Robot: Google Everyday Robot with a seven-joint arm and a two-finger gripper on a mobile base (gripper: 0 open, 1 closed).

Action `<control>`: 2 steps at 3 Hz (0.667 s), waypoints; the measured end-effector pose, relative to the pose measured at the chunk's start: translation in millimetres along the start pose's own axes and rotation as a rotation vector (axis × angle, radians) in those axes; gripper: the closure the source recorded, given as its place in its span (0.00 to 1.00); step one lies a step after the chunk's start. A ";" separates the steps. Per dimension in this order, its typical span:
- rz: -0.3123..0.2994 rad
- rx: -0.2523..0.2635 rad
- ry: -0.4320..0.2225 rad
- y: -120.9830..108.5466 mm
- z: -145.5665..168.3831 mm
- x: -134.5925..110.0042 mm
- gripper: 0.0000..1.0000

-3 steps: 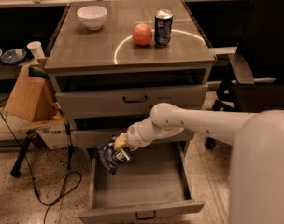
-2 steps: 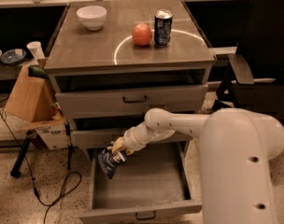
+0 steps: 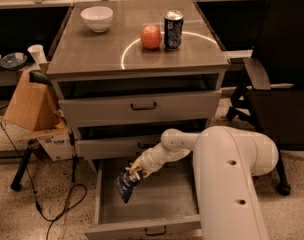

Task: Place blue chip bag into bottom drawer

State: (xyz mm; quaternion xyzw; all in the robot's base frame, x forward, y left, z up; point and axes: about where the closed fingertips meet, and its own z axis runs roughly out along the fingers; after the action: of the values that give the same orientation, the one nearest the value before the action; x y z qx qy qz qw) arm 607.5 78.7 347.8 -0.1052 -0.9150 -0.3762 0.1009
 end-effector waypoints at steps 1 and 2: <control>0.084 0.012 0.024 -25.6 19.1 -12.1 1.00; 0.171 0.016 0.074 -51.7 46.6 -18.1 1.00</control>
Offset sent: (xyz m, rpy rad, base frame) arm -0.0054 -0.0087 -0.1247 -0.0099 0.3067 -0.1062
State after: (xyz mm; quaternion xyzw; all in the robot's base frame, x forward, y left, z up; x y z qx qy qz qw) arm 606.0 73.7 276.1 -0.1684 -0.9012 -0.3626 0.1673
